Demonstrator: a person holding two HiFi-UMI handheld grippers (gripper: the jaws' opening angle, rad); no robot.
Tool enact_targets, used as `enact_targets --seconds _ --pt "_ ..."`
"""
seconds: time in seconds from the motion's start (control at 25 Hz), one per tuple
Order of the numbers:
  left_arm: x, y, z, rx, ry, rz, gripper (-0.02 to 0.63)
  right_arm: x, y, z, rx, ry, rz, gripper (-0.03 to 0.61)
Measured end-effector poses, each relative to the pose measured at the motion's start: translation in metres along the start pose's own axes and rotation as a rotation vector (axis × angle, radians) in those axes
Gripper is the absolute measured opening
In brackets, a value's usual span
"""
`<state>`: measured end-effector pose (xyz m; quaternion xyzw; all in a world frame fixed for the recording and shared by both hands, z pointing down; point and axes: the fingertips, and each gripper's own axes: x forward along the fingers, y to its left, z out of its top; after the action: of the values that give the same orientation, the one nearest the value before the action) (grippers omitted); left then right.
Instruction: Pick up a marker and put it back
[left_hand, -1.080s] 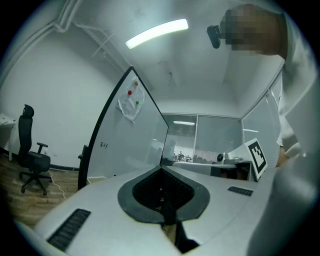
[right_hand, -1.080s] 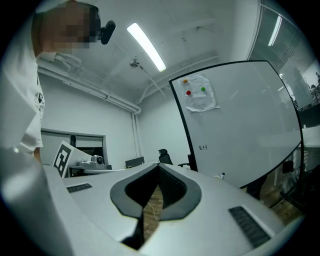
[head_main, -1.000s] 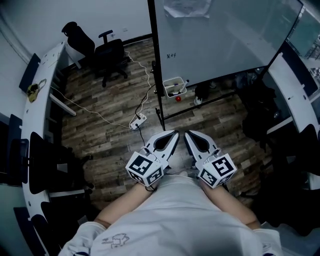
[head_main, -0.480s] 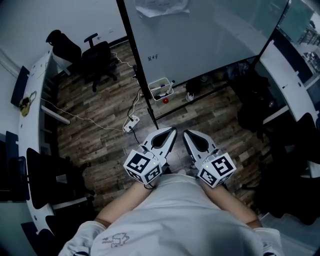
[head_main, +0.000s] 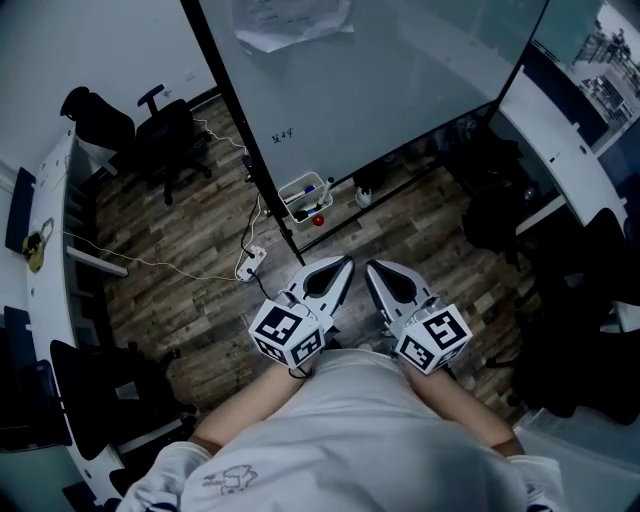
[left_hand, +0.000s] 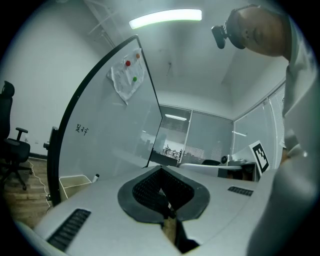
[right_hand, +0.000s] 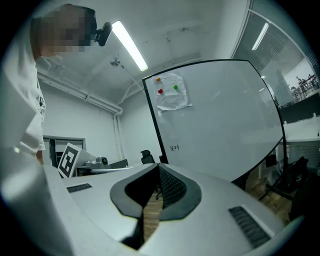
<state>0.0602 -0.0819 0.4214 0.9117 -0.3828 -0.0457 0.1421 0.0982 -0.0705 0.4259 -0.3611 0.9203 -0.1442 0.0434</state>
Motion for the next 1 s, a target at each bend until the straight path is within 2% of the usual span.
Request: enact_targets --seconds 0.16,0.56,0.76,1.0 --pt "0.005 0.040 0.017 0.005 -0.001 -0.003 0.005 0.031 -0.013 0.006 0.031 -0.014 -0.041 0.006" --pt "0.017 0.118 0.064 0.073 0.008 -0.070 0.005 0.129 -0.014 0.026 0.005 -0.062 -0.069 0.006" --pt "0.020 0.142 0.072 0.088 0.017 -0.118 0.005 0.158 -0.018 0.032 -0.006 -0.078 -0.104 0.006" --pt "0.026 0.162 0.075 0.087 0.026 -0.126 0.005 0.181 -0.016 0.041 -0.038 -0.102 -0.071 0.006"
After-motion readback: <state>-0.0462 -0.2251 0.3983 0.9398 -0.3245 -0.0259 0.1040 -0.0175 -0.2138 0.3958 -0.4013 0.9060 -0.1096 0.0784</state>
